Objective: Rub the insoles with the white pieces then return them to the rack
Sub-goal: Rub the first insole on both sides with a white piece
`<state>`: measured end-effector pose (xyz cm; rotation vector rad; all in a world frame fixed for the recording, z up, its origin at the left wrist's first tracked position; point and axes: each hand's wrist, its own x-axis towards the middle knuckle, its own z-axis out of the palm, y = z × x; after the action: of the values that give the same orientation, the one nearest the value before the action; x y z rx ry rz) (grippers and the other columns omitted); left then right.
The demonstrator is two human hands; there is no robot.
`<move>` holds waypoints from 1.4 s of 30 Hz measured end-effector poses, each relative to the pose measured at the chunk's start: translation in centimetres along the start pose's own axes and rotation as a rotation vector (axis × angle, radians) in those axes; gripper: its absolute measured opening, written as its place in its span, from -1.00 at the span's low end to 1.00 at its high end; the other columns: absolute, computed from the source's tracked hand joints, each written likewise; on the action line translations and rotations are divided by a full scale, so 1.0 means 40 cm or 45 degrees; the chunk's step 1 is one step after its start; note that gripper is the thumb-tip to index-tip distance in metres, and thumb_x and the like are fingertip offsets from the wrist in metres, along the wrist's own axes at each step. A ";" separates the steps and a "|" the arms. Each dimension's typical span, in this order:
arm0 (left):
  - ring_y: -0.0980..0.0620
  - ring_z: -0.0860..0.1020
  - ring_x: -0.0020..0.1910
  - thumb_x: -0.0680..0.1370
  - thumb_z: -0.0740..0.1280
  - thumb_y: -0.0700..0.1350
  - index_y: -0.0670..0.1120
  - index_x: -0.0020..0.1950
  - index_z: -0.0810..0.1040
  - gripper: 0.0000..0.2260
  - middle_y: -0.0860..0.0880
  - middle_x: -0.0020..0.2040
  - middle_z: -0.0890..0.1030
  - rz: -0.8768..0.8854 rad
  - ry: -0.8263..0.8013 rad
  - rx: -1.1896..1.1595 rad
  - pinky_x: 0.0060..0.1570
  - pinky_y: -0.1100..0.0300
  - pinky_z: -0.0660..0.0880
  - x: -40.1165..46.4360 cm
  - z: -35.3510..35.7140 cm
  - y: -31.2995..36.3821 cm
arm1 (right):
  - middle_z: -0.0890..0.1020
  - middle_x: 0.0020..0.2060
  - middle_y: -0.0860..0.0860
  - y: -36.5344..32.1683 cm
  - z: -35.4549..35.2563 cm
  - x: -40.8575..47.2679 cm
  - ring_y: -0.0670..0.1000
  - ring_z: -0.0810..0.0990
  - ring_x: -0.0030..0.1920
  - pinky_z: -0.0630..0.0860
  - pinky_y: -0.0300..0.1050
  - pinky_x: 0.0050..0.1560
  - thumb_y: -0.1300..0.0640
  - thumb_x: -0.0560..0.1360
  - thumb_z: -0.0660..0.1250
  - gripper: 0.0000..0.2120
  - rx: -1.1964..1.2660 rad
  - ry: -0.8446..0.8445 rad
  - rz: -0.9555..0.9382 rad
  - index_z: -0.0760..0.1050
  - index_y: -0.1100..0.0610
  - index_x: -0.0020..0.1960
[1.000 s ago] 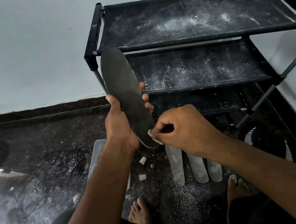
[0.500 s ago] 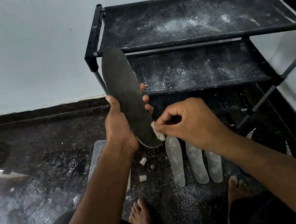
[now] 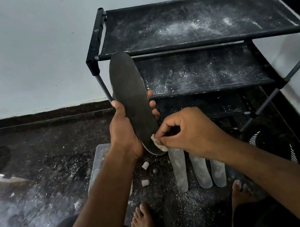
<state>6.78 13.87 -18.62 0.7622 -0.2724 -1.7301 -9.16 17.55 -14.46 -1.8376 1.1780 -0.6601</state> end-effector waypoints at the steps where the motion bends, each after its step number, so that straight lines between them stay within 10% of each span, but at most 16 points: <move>1: -0.03 0.58 -0.08 0.69 -0.08 0.31 -0.23 0.24 0.67 -0.25 -0.18 0.21 0.66 -0.010 0.000 0.034 -0.04 0.10 0.54 -0.003 0.003 -0.005 | 0.71 -0.25 -0.12 -0.001 0.004 0.001 -0.24 0.66 -0.20 0.55 -0.37 -0.09 0.17 0.42 0.52 -0.97 0.024 0.061 -0.017 0.70 0.10 -0.15; 8: -0.03 0.57 -0.05 0.68 -0.08 0.31 -0.24 0.18 0.70 -0.23 -0.21 0.25 0.63 -0.052 -0.028 0.151 0.06 0.07 0.48 -0.021 0.025 -0.020 | 0.71 -0.28 -0.12 -0.008 -0.001 -0.004 -0.23 0.65 -0.21 0.38 -0.47 0.03 0.21 0.40 0.51 -0.99 -0.040 -0.196 0.020 0.70 0.14 -0.20; 14: -0.11 0.59 0.32 0.69 -0.09 0.31 -0.21 0.40 0.55 -0.28 -0.16 0.36 0.61 -0.072 0.001 0.353 0.06 0.09 0.65 -0.037 0.041 -0.036 | 0.72 -0.27 -0.09 -0.006 0.013 0.010 -0.18 0.67 -0.21 0.61 -0.19 -0.08 0.20 0.42 0.52 -0.98 0.134 0.194 -0.011 0.70 0.13 -0.18; 17: -0.17 0.52 0.41 0.69 -0.07 0.32 -0.20 0.35 0.61 -0.27 -0.16 0.34 0.62 -0.083 0.021 0.331 0.13 0.04 0.65 -0.041 0.046 -0.041 | 0.71 -0.30 -0.05 -0.004 0.000 0.010 -0.13 0.65 -0.26 0.49 -0.39 -0.14 0.15 0.41 0.52 -0.93 0.027 -0.053 0.053 0.69 0.13 -0.22; 32: -0.11 0.67 0.21 0.69 -0.07 0.31 -0.23 0.32 0.60 -0.28 -0.20 0.29 0.65 -0.114 0.014 0.355 -0.08 0.06 0.67 -0.044 0.047 -0.046 | 0.70 -0.33 -0.05 -0.008 -0.005 0.015 -0.22 0.60 -0.41 0.47 -0.38 -0.38 0.17 0.41 0.53 -0.95 0.108 0.099 0.071 0.70 0.14 -0.19; 39: -0.11 0.61 0.09 0.68 -0.04 0.33 -0.14 0.08 0.75 -0.28 -0.22 0.20 0.60 -0.059 0.079 0.351 0.05 0.06 0.65 -0.034 0.040 -0.044 | 0.69 -0.33 -0.10 -0.023 0.003 -0.004 -0.14 0.65 -0.26 0.46 -0.16 0.22 0.16 0.43 0.50 -0.90 -0.114 -0.028 -0.069 0.67 0.14 -0.25; 42: -0.02 0.63 -0.08 0.67 -0.03 0.34 -0.15 0.10 0.74 -0.29 -0.19 0.12 0.62 -0.046 0.111 0.364 -0.06 0.10 0.67 -0.025 0.032 -0.039 | 0.65 -0.34 -0.10 -0.030 0.017 -0.007 -0.13 0.63 -0.27 0.55 -0.31 -0.09 0.16 0.44 0.50 -0.88 -0.167 0.108 -0.197 0.66 0.14 -0.27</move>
<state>4.89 15.04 -18.16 1.0525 -0.4549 -1.7064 -8.17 18.29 -13.79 -2.0440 1.1655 -0.7699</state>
